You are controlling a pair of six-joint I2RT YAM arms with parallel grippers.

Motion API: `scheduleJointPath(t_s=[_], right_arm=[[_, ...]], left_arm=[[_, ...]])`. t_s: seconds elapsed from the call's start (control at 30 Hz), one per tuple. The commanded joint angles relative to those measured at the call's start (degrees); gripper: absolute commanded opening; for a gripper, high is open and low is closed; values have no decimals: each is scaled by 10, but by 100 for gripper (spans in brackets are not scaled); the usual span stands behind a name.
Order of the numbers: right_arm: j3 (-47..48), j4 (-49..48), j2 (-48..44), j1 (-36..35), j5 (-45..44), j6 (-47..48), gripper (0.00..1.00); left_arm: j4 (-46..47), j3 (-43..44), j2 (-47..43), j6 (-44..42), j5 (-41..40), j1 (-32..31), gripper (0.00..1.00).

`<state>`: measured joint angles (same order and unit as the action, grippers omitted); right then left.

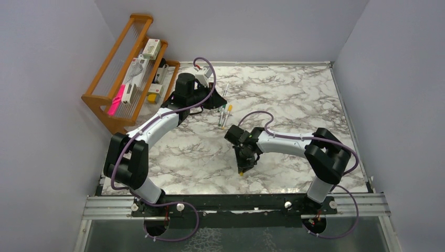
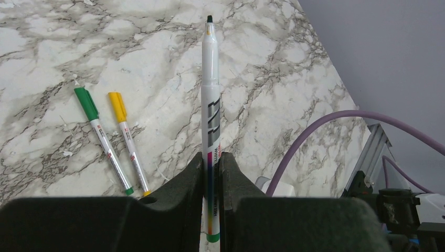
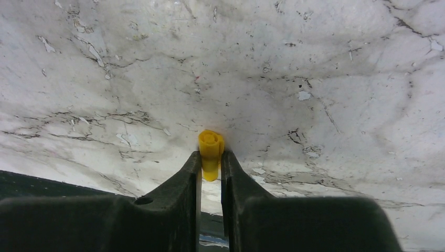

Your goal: Insert the pens into the pen caps

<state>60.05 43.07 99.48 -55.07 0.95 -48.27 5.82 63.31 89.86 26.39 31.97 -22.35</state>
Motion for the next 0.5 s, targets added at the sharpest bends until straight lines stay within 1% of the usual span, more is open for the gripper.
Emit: scheduleJointPath(t_s=[0.0, 0.07, 0.13, 0.23, 0.33, 0.47], right_arm=[[12, 13, 12, -5, -8, -12, 12], [13, 14, 10, -5, -12, -15, 8], [17, 18, 8, -5, -20, -20, 2], [27, 32, -10, -5, -57, -37, 1], [38, 40, -51, -3, -113, -56, 1], [58, 39, -117, 18, -174, -59, 1]], left_arm=[[3, 6, 4, -1, 3, -1, 0], [3, 7, 5, -1, 4, -1, 0], [3, 6, 4, 0, 5, -1, 0], [7, 7, 5, 0, 16, -1, 0], [23, 5, 6, 14, 34, -1, 0], [97, -8, 12, 70, 90, 0, 0]])
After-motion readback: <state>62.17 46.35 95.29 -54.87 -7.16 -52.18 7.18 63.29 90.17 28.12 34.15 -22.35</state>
